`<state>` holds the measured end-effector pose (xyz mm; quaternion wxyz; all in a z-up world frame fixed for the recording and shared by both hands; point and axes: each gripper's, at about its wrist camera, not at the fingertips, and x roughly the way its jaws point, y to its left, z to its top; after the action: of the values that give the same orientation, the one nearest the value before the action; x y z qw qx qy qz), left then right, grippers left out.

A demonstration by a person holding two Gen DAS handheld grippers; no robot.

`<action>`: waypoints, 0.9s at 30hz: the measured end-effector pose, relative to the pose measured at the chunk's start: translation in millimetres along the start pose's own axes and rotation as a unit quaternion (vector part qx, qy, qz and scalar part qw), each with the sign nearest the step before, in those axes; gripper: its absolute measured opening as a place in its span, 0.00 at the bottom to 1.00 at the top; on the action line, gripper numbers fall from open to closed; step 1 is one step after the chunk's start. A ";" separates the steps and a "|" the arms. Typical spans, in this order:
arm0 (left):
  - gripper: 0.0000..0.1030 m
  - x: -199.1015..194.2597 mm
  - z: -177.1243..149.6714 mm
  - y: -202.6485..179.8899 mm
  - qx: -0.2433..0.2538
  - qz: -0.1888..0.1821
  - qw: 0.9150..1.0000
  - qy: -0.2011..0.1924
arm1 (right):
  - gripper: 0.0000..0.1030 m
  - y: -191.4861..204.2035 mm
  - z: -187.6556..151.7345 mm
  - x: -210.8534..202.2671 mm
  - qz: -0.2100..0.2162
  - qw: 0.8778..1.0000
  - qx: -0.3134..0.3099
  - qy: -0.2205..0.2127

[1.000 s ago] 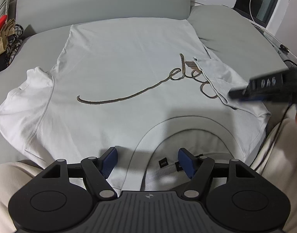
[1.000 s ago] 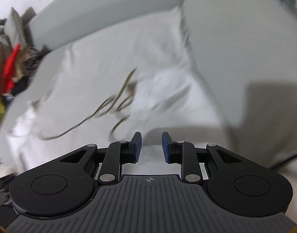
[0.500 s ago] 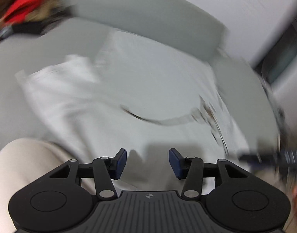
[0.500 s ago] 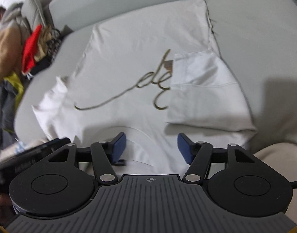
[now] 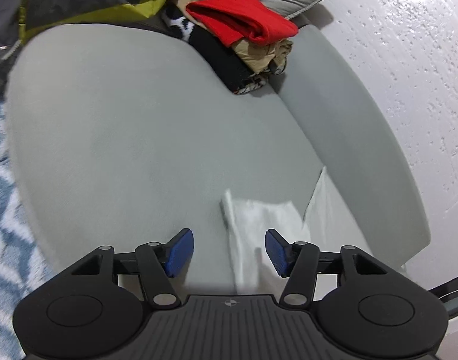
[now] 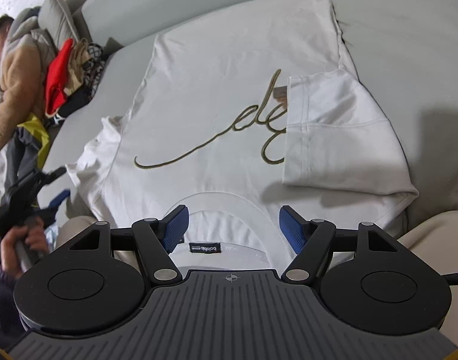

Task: Fold clothes
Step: 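Grasp the other T-shirt side with the left gripper and fold it inward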

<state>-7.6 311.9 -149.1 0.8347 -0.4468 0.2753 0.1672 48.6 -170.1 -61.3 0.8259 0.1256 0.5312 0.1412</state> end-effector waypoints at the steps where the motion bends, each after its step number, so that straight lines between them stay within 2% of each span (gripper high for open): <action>1: 0.48 6.6 4.1 -0.6 0.003 -0.003 1.000 0.004 | 0.70 0.0 -0.3 -0.4 -0.001 1.000 0.000 0.000; 5: 0.32 32.2 14.2 -3.2 0.003 -0.006 0.999 0.039 | 0.70 -0.9 -1.9 -0.5 -0.003 1.000 0.001 0.003; 8: 0.24 41.8 19.3 3.0 -0.012 -0.007 0.998 0.059 | 0.70 -1.7 -3.9 -0.8 -0.003 1.000 0.003 0.005; 10: 0.04 43.7 22.5 10.2 -0.027 -0.008 0.997 0.070 | 0.70 -1.6 -5.9 -0.5 -0.001 1.000 0.004 0.005; 13: 0.00 36.5 25.4 11.4 -0.022 -0.008 0.998 0.066 | 0.70 -2.9 -7.5 0.6 0.000 1.000 0.005 0.007; 15: 0.00 25.3 20.4 -9.5 0.046 0.003 0.998 0.040 | 0.70 -4.2 -8.0 1.4 0.000 1.000 0.006 0.008; 17: 0.00 12.2 10.0 -38.7 0.128 0.006 0.992 0.009 | 0.70 -5.6 -8.5 2.1 0.000 1.000 0.007 0.009; 19: 0.00 -2.1 -3.0 -70.6 0.213 0.006 0.977 -0.024 | 0.70 -6.9 -9.1 2.8 0.001 1.000 0.008 0.009; 20: 0.00 -8.1 -13.3 -88.3 0.256 0.000 0.966 -0.036 | 0.70 -7.6 -9.6 2.9 0.001 1.000 0.009 0.009; 22: 0.00 -19.7 -34.4 -123.4 0.339 -0.011 0.939 -0.058 | 0.70 -9.4 -11.0 2.8 0.002 1.000 0.014 0.007; 24: 0.00 -22.8 -65.2 -154.8 0.412 -0.030 0.909 -0.055 | 0.70 -11.7 -12.5 2.6 0.004 1.000 0.022 0.006; 26: 0.00 -18.0 -103.2 -177.5 0.474 -0.042 0.879 -0.023 | 0.70 -15.5 -14.0 2.2 0.007 0.999 0.033 0.006; 27: 0.05 -12.0 -121.2 -181.3 0.488 -0.040 0.872 0.009 | 0.70 -17.9 -14.8 1.9 0.009 0.999 0.039 0.006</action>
<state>40.4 111.2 -77.7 0.9500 0.0054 0.3112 -0.0264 37.6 -185.1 -75.3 0.8160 0.1612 0.5400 0.1287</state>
